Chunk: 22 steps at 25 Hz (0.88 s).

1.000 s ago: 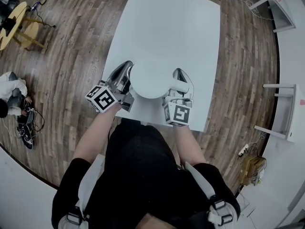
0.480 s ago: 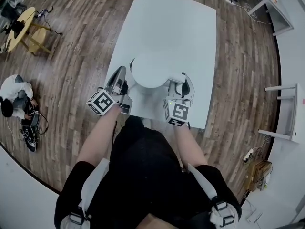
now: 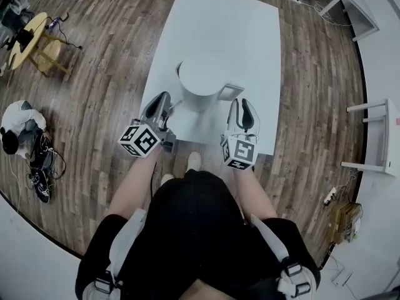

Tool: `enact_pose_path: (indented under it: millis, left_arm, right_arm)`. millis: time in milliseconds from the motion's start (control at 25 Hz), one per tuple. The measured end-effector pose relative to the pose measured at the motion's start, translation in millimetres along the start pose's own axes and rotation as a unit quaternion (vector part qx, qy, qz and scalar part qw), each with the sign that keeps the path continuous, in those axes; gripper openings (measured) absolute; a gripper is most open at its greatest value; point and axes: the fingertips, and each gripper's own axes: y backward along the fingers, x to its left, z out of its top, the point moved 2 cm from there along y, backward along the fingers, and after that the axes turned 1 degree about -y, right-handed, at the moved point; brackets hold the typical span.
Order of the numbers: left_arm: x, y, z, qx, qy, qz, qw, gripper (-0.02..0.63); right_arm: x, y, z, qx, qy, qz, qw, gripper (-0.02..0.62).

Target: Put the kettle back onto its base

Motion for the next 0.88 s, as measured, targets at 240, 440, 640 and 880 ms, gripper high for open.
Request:
enact_pose_path:
  millis: [240, 440, 640, 880]
  left_arm:
    - [-34.8, 39.1, 9.9, 0.025, -0.130, -0.025, 0.9909, 0.000]
    - [-50.0, 85.4, 24.6, 0.023, -0.156, -0.042, 0.9866, 0.000]
    - [-60.0, 130.9, 34.5, 0.018, -0.190, -0.058, 0.9800, 0.000]
    - [-75.9, 172.7, 39.2, 0.015, -0.212, -0.086, 0.9732, 0.000]
  right_arm:
    - [15.6, 48.0, 18.3, -0.018, 0.008, -0.002, 1.000, 0.037]
    - [36.4, 93.1, 23.6, -0.018, 0.006, -0.006, 1.000, 0.005]
    - [66.2, 134.0, 32.4, -0.026, -0.002, -0.001, 1.000, 0.005]
    - [88.4, 178.3, 36.9, -0.030, -0.020, 0.005, 0.999, 0.005]
